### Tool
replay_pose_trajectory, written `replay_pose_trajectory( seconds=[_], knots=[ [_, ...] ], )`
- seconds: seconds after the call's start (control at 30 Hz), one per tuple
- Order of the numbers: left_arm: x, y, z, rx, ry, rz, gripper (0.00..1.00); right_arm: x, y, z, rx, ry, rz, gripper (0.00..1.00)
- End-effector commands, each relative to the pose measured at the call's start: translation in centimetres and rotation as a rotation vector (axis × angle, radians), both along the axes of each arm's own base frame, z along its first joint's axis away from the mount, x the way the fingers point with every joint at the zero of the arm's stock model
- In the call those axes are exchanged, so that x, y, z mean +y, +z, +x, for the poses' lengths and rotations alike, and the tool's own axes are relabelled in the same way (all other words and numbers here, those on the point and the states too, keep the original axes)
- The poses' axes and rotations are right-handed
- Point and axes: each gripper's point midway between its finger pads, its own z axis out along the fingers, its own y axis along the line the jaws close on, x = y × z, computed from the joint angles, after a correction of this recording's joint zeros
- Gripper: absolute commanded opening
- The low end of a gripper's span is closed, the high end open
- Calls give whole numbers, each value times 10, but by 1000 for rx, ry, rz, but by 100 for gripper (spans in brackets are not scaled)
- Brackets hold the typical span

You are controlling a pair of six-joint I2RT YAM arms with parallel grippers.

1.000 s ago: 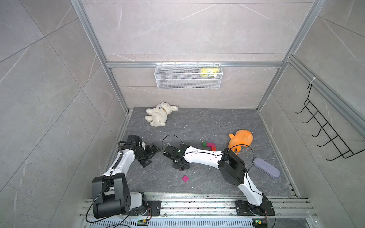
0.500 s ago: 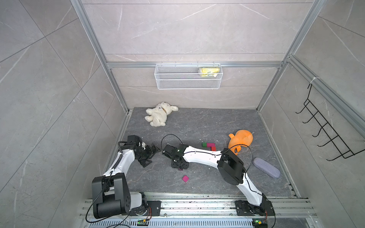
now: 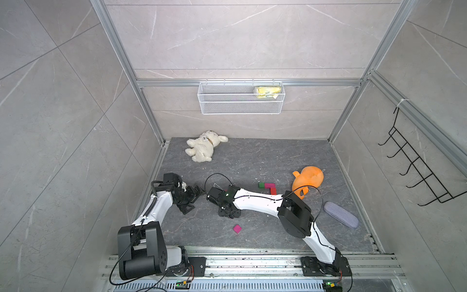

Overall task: Assemble the number 7 with building blocks
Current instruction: Assemble the building block at the center of the board.

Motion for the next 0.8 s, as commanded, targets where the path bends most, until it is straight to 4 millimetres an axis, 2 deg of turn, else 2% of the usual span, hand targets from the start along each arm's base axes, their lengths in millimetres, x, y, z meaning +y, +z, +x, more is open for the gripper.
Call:
replay_pose_trajectory(
  seconds=[0.0,0.27,0.77],
  knots=[
    [-2,5,-1,-23,-20,3,100,-10,10,-2,-23,-14,-34,54],
    [-2,4,-2,-20,-20,4,100,-17,19,1,-52,-13,-51,56],
    [-2,4,-2,-19,-20,9,100,-13,18,2,-47,3,-53,45]
  ],
)
